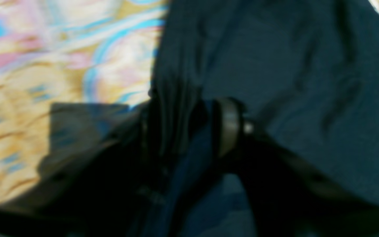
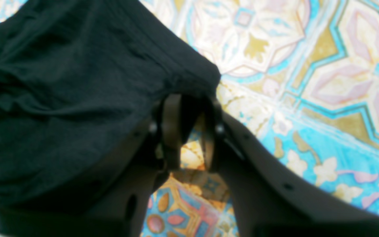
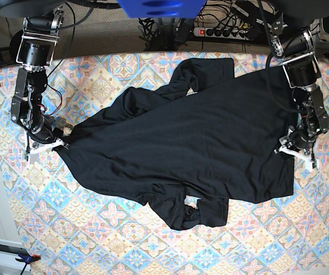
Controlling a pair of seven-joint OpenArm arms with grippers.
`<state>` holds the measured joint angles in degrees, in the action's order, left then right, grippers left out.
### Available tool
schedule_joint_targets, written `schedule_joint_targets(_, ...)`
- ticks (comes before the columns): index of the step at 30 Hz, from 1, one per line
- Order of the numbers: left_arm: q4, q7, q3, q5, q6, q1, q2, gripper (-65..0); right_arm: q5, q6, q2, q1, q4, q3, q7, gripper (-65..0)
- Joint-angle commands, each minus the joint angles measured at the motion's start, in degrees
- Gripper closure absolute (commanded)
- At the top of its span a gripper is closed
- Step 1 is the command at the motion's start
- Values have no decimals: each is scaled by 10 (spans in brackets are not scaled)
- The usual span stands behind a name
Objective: Layout the t-shirt on the table in an organized manner, then fold the t-shirt properly
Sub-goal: 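Move the left gripper along the shirt side toward the hem, then grasp the shirt hem with the left gripper and pull it outward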
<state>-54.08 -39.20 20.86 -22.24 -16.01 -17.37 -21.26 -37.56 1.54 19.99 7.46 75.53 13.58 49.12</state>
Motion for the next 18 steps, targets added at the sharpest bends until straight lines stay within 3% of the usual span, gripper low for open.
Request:
schedule_joint_targets(1,-2,-22,-8,0,-5,-12,6,-131,-5,-4,11,12,10,3,-10,-122)
schedule_joint_targets(4,-1,-22,-10,5,-4,-42,10,0,-5,-4,11,11,10,3,-10,-122)
schedule_joint_targets(8,0,-22,-10,5,1,-84,10,-15,-5,-4,11,11,10,3,-10,-122)
schedule_joint_targets(13,3,21,-10,8,80,-141,7,0,-5,-4,11,11,11,3,-10,-122)
schedule_joint_targets(18,88,47,-10,65,88,-227,-8,0,-5,-4,11,11,11,3,-10,-122)
